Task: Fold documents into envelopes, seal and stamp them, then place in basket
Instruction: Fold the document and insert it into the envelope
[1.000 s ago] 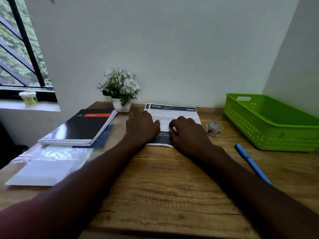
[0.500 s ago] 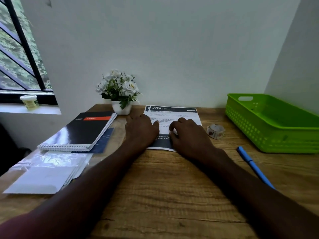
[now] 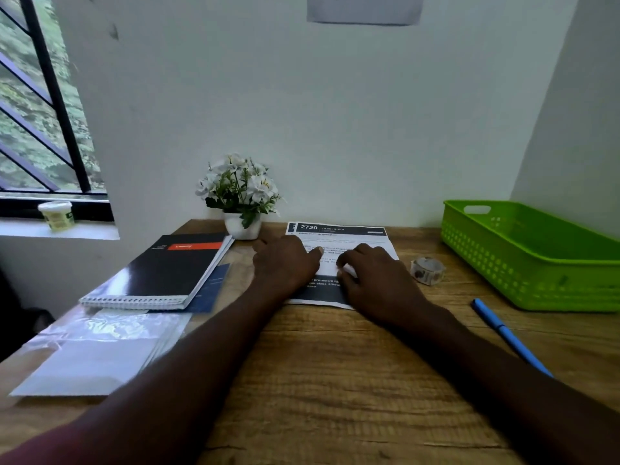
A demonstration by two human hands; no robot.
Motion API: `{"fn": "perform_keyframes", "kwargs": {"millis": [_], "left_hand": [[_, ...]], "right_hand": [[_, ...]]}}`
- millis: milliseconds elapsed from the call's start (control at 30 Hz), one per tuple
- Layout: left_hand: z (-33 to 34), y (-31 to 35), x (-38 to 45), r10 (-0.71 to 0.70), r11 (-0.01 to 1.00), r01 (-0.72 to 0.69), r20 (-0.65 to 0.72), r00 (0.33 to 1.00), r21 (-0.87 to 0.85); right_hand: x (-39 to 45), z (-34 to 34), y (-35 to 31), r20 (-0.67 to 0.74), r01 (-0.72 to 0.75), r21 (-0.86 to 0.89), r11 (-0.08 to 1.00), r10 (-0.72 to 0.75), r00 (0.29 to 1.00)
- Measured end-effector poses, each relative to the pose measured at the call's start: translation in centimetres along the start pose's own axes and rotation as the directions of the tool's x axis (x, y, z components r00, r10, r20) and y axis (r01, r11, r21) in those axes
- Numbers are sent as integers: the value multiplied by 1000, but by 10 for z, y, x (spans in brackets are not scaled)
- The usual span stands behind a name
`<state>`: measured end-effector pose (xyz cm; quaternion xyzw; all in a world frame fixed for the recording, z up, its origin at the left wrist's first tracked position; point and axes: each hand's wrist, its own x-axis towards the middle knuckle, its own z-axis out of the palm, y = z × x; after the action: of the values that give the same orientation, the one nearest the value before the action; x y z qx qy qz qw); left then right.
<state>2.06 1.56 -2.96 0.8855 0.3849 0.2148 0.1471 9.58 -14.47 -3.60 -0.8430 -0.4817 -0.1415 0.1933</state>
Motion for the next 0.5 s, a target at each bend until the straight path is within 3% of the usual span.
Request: {"fn": "perform_keyframes", "kwargs": {"millis": [200,333,500], "left_hand": [[4,-9,7,34,999,-34,-20,999,-38],[-1,-11,15,-20,995,18,-17,1000,-97],[-2,-7,-2,27,1000,-27,-12,1000,6]], "right_hand": [[4,3,-2,-15,-2,-10,1000,2,1000],[5,5,-1,-15,3,-6,1000,-3,1000],[1,3,-3,-4,7,-11,1000,-7,1000]]}}
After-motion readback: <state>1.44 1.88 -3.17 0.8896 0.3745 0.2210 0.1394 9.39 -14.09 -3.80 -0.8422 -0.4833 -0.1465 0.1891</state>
